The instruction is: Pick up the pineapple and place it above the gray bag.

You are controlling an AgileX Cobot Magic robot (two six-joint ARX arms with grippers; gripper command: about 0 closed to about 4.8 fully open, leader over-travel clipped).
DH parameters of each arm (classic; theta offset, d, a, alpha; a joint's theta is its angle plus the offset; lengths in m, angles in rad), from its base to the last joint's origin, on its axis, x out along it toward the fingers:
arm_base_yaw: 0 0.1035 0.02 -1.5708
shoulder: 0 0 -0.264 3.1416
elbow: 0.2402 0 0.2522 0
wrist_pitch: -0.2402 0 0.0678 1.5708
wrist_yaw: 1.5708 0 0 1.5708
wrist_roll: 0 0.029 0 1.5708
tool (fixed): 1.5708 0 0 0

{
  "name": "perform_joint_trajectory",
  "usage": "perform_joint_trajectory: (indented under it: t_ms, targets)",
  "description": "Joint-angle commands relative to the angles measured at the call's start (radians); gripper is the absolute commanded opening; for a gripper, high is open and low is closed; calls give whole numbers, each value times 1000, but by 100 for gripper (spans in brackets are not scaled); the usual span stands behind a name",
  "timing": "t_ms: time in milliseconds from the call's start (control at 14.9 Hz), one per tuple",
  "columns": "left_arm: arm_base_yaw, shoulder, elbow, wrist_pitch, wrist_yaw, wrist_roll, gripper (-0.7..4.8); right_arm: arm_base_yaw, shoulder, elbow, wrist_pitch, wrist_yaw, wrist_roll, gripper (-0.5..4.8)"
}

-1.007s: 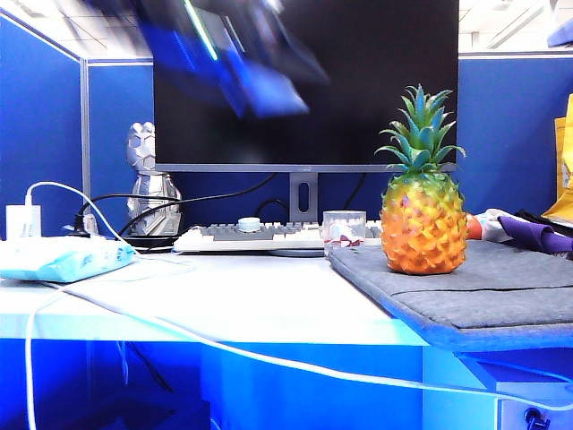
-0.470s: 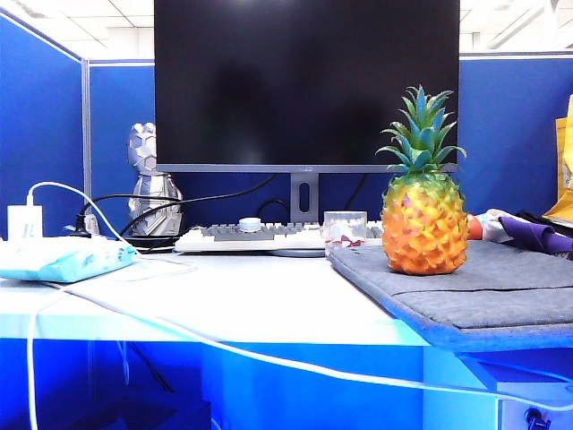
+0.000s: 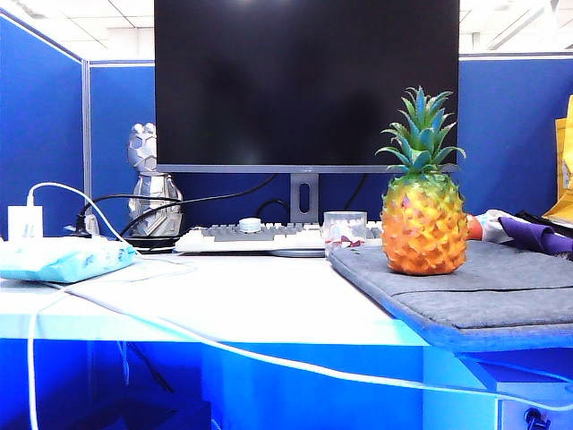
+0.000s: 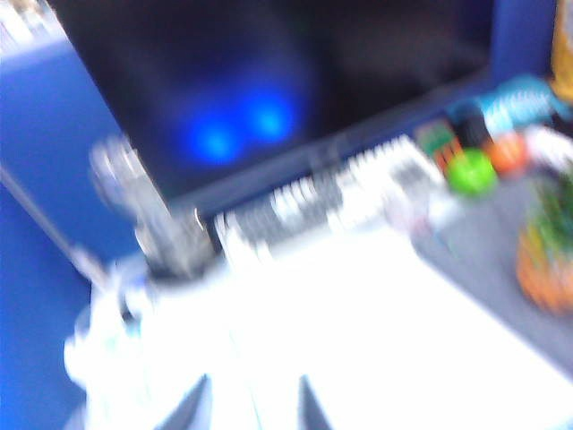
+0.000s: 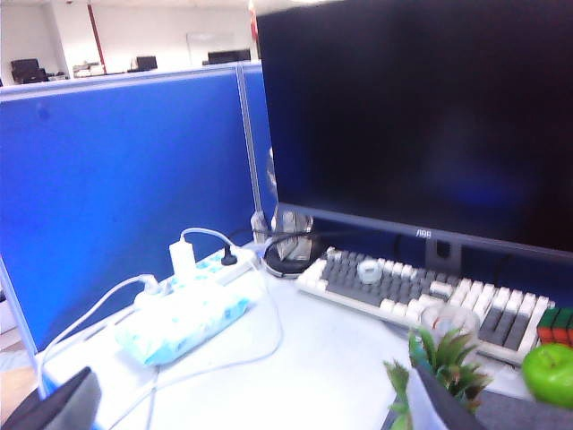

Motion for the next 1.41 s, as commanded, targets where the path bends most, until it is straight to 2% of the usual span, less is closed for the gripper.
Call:
perform_joint_trajectory:
  t_ms: [67, 134, 269, 336, 403, 537, 671, 739, 873, 1074, 1141, 1276, 1410]
  targets:
    - [1, -280, -350, 182, -84, -58, 114, 10, -4, 3, -1, 26, 8, 479]
    - [1, -426, -547, 298, -90, -89, 75, 24, -3, 3, -9, 23, 8, 479]
    - [1, -622, -808, 435, -89, -181, 38, 34, -4, 3, -49, 19, 8, 321]
    - [0, -681, -887, 446, -90, -185, 0, 34, -4, 2, -71, -1, 7, 91]
    - [0, -707, -924, 441, -90, -184, -3, 34, -5, 1, -83, -15, 2, 3]
    - [0, -719, -966, 443, -89, -169, -3, 34, -14, 0, -148, -57, -30, -1]
    - [0, -719, -1012, 489, -89, -100, -3, 36, -94, -29, -261, -50, -150, -1]
    - [0, -719, -1034, 522, -72, -98, -4, 36, -166, -69, -262, -32, -151, -1]
    - [0, -719, -1086, 587, -82, -97, -4, 37, -345, -158, -252, 59, -150, -1]
    - [0, -719, -1149, 610, -134, -98, -3, 37, -540, -271, -268, 195, -91, -1]
    - [0, -719, -1178, 623, -165, -100, -4, 39, -571, -317, -267, 223, -50, -1]
    - [0, -739, -1257, 673, -249, -161, -4, 42, -569, -382, -246, 223, -44, -1]
    - [0, -774, -1368, 793, -273, -197, -4, 42, -569, -430, -158, 316, -6, -1]
